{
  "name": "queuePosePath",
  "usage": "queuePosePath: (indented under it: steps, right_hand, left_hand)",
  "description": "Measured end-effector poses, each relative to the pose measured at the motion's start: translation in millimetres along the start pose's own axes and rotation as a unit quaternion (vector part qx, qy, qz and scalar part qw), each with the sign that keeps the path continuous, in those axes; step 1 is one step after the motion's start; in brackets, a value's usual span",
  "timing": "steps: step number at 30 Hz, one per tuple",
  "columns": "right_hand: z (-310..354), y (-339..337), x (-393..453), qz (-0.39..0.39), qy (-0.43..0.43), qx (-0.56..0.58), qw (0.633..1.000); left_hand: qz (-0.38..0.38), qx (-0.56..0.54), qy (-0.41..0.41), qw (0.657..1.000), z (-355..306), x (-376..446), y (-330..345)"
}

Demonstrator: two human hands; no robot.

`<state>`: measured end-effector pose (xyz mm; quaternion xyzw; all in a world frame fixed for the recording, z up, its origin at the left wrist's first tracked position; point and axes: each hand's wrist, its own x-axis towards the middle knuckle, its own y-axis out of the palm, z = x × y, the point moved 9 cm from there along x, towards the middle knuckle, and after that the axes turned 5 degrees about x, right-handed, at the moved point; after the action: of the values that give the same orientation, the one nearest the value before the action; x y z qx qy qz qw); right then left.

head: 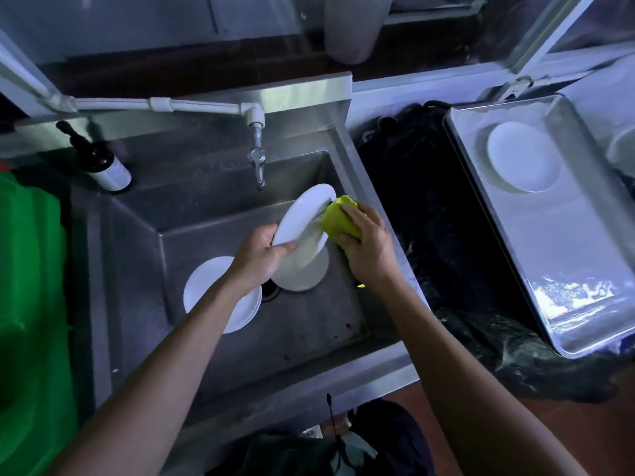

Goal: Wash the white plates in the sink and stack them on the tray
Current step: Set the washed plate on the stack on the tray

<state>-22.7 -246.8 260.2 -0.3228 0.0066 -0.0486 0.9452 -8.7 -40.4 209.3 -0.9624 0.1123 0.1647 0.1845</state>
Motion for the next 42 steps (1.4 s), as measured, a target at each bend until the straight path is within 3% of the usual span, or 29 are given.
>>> queuePosePath:
  steps: [5,8,13,26,42]
  right_hand:
    - [-23.7,-63.3,11.7,-0.041,0.001,-0.029,0.999]
    - [-44.5,-105.1,17.1,-0.054,0.001,-0.045,0.998]
    - [-89.5,-185.9,21.8,-0.094,0.016,-0.051,0.994]
    - [-213.6,-346.0,29.3,-0.171,0.062,-0.013,0.983]
    - [-318.5,-393.0,44.5,-0.161,0.123,-0.001,0.979]
  left_hand:
    - [-0.031,0.193,0.109,0.975,-61.6,20.6,36.5]
    - [-0.054,0.262,0.174,0.948,-102.5,31.1,66.0]
    - [-0.025,0.325,0.306,0.894,-174.5,39.6,140.6]
    - [0.002,0.429,0.397,0.811,-287.6,109.3,338.8]
    - [0.044,0.5,0.381,0.776,-295.3,189.8,487.4]
